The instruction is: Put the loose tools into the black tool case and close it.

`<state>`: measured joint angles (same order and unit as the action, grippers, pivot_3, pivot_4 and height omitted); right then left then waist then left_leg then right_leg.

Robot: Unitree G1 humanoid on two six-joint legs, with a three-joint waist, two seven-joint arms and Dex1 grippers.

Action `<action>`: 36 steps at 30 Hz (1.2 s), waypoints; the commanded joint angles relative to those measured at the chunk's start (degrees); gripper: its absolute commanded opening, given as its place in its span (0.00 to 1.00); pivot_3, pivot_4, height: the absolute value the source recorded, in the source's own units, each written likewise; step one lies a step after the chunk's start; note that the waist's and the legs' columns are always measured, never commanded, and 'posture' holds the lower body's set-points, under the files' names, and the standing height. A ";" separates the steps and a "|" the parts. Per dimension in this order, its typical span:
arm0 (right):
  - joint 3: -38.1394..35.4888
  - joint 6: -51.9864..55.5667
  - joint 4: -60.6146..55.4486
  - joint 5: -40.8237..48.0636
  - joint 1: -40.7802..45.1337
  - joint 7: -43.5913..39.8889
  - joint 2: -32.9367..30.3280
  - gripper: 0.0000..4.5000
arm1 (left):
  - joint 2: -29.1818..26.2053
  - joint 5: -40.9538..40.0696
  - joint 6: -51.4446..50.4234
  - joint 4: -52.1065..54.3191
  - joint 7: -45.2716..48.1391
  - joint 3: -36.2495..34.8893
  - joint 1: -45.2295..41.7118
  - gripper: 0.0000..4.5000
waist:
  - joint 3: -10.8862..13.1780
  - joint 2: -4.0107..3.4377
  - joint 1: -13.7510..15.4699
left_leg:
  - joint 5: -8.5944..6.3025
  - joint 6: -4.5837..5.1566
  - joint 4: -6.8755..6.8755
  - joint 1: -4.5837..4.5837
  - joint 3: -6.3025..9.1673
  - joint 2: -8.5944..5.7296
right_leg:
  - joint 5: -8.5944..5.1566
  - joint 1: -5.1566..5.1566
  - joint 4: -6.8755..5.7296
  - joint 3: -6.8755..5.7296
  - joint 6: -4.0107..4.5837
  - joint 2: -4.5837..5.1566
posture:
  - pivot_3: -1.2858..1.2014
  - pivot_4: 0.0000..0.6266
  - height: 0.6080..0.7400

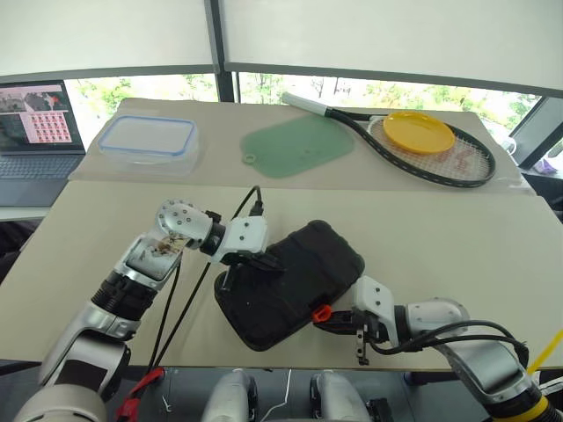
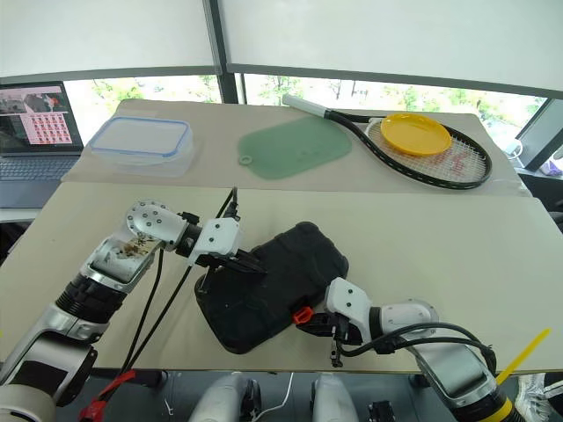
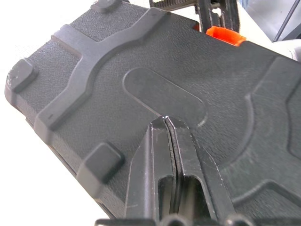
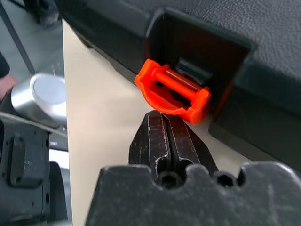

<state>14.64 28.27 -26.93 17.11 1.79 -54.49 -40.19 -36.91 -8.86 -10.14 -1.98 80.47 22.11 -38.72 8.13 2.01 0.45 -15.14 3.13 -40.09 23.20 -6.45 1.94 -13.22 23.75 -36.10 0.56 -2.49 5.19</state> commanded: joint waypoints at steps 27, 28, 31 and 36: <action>-10.73 6.25 -3.44 10.76 7.71 1.30 1.52 0.00 | 2.36 5.46 1.32 0.66 -1.43 2.91 3.84 0.01 | 0.00 0.00 0.13 | 0.01 -0.02 0.00 0.14 -0.02 0.01 | 0.01 0.20 -0.06 0.06 0.00 0.02 | 0.52 0.24 0.99; -10.72 6.29 -3.22 10.55 7.84 1.07 1.24 0.00 | 2.46 5.57 1.31 0.62 -1.59 2.85 3.84 0.01 | 0.00 -0.01 0.12 | 0.02 -0.02 0.00 0.14 -0.02 0.01 | 0.01 0.21 -0.06 0.06 0.00 0.02 | 0.52 0.24 0.99; -10.56 4.84 -3.04 9.27 7.12 -0.50 -0.68 0.00 | 2.33 5.45 0.78 0.58 -1.96 2.09 3.80 0.01 | 0.00 -0.01 0.16 | 0.02 -0.02 0.00 0.12 -0.02 0.01 | 0.01 0.19 -0.07 0.06 0.01 0.02 | 0.52 0.24 0.99; -18.15 8.16 -4.58 15.08 4.89 -6.16 -7.51 0.18 | -1.15 0.10 -7.76 3.18 -2.30 -4.56 5.11 0.17 | -0.01 -0.02 0.18 | 0.01 -0.01 -0.01 0.15 -0.02 0.00 | 0.02 0.20 -0.06 0.07 -0.02 0.06 | 0.52 0.24 0.99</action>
<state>3.09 36.63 -29.06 28.46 6.36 -57.52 -44.28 -35.91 -6.61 -11.87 -0.22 77.12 18.33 -36.11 8.12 1.98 0.63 -15.13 3.12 -40.08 23.35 -6.47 1.95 -13.19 23.96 -36.14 0.64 -2.52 5.26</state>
